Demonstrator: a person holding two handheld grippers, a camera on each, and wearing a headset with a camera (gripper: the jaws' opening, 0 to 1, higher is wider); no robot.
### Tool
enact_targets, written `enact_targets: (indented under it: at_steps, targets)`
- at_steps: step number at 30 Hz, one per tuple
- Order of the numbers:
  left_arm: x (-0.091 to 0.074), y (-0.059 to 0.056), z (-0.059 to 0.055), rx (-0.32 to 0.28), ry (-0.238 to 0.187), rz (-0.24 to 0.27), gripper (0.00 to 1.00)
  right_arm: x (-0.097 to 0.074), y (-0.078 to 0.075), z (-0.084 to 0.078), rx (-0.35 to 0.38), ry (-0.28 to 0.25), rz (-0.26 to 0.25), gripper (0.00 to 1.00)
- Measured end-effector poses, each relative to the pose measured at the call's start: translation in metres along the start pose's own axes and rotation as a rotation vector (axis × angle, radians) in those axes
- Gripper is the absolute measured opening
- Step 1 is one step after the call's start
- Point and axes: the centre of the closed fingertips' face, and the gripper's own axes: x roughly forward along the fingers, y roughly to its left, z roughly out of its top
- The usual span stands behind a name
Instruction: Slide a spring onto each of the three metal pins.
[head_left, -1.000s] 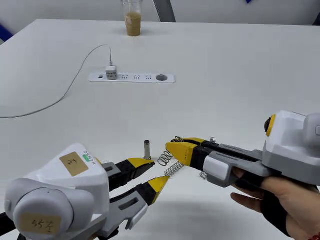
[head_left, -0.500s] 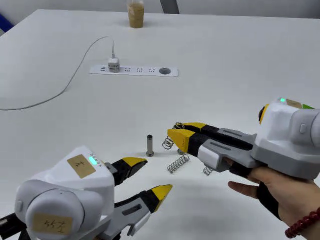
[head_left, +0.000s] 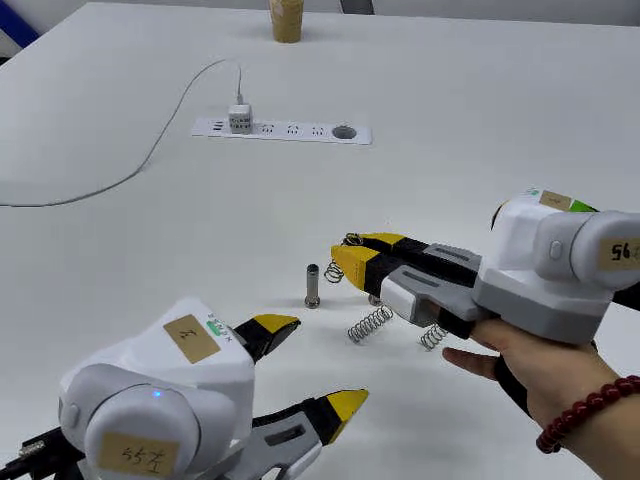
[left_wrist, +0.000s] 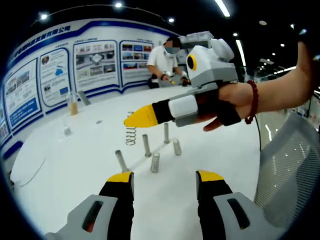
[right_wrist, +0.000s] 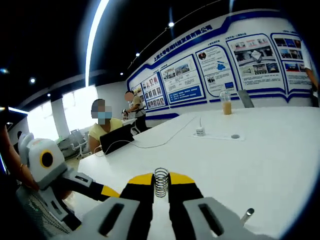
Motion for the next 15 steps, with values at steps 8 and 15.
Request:
enact_targets:
  at_steps: [8,15]
  targets:
    - [0.003,-0.003,-0.006,-0.023,0.023,-0.01,0.6,0.016,-0.008,-0.004,-0.022,0.01,-0.014,0.11]
    - [0.004,0.0,-0.009,-0.032,0.034,-0.001,0.64,0.027,-0.011,-0.009,-0.054,0.032,-0.021,0.11]
